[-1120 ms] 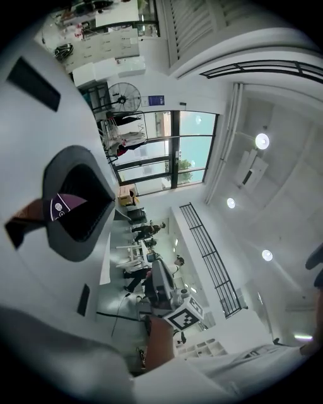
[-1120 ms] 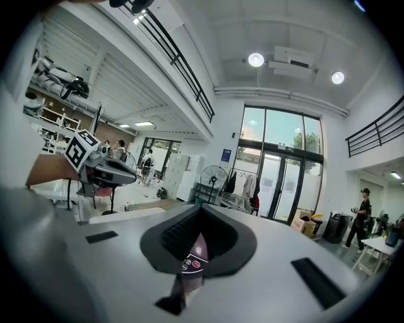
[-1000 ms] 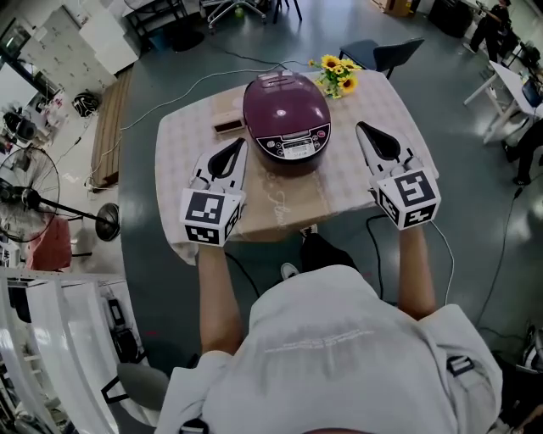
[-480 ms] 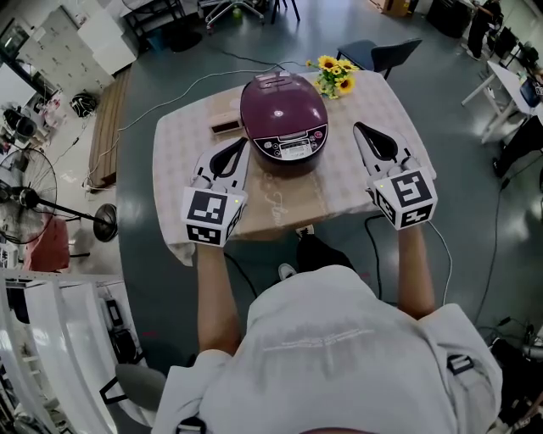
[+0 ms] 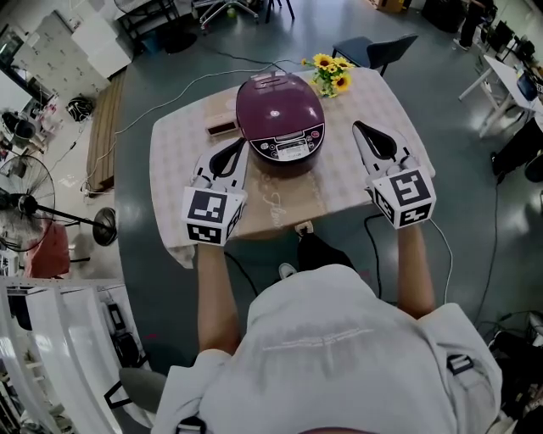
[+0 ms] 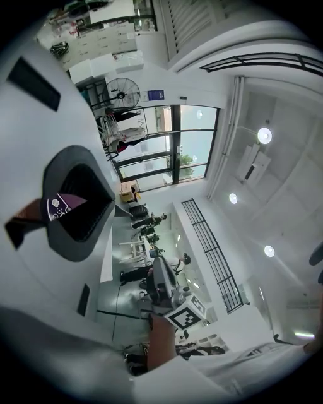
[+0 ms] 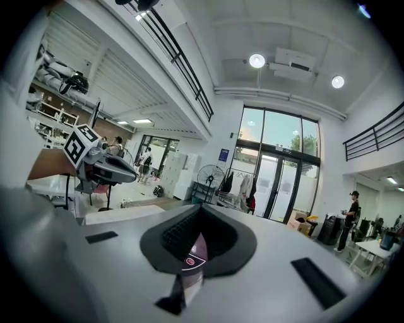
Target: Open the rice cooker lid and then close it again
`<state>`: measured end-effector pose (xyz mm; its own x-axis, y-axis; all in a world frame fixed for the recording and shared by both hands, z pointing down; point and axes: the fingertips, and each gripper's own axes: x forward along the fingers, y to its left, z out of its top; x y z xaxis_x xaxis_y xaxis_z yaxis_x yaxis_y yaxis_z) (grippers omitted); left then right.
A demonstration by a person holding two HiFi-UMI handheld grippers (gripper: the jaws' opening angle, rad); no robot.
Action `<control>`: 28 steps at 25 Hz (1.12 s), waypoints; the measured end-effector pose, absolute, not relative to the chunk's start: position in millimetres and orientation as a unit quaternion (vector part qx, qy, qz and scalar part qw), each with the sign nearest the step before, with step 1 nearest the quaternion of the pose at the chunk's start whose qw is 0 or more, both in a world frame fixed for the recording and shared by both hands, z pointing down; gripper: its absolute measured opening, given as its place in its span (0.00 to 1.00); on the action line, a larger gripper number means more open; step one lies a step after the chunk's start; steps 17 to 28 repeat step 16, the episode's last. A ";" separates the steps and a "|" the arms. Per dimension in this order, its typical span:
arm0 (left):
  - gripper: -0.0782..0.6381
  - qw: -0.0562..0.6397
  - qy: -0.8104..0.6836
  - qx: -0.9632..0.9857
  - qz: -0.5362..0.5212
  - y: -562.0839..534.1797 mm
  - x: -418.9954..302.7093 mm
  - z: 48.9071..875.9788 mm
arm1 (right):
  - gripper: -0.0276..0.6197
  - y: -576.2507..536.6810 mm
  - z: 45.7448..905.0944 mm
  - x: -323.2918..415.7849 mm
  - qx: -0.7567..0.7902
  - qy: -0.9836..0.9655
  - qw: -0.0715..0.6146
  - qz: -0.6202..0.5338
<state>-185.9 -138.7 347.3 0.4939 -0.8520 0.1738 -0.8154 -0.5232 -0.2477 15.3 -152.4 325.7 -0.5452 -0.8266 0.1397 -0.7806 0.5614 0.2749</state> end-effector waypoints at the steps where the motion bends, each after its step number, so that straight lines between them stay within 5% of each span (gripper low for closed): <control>1: 0.13 0.065 0.483 -0.862 -0.138 -140.0 -185.4 348.5 | 0.08 -153.2 326.5 16.0 0.461 -0.874 0.128 -0.090; 28: 0.13 0.062 0.474 -0.867 -0.137 -143.9 -178.3 350.8 | 0.08 -149.6 333.2 28.2 0.475 -0.866 0.134 -0.082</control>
